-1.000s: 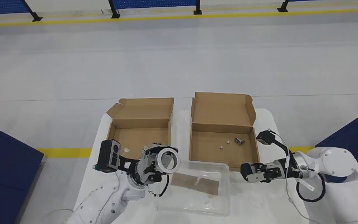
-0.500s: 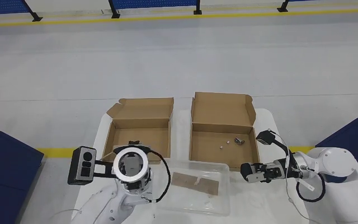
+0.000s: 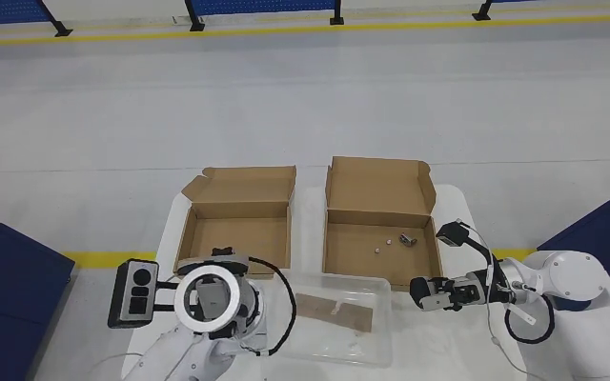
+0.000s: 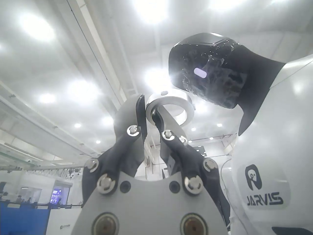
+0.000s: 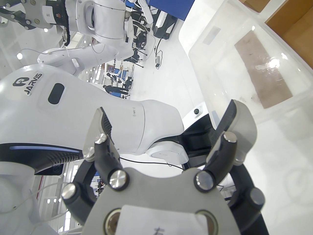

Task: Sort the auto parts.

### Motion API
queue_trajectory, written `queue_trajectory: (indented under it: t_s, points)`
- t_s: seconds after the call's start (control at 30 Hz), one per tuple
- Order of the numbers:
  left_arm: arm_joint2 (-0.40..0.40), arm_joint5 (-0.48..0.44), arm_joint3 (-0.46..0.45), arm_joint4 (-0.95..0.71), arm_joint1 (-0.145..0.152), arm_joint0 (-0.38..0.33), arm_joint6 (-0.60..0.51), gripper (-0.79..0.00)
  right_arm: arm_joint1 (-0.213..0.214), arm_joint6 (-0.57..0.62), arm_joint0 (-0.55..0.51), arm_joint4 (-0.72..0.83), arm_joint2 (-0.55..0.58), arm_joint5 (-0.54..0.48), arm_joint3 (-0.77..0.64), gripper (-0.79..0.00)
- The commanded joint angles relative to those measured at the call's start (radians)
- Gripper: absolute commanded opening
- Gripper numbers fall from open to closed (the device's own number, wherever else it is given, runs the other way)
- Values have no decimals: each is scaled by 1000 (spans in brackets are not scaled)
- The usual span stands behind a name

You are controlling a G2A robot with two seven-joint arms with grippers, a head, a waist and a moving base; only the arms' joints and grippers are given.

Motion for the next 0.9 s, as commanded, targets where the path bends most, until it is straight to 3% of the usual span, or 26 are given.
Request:
queue_trajectory:
  t_s: [0.0,0.33,0.63,0.87]
  points:
    - [-15,12,-22,-56,-5,21,-10,-785,0,0,0,0,0,0,0,0]
    - [-78,63,-33,-134,-29,74,-87,-785,0,0,0,0,0,0,0,0]
    - [-122,126,-35,70,-36,103,-251,-785,0,0,0,0,0,0,0,0]
    - [-126,83,-46,40,-50,125,-227,-785,0,0,0,0,0,0,0,0]
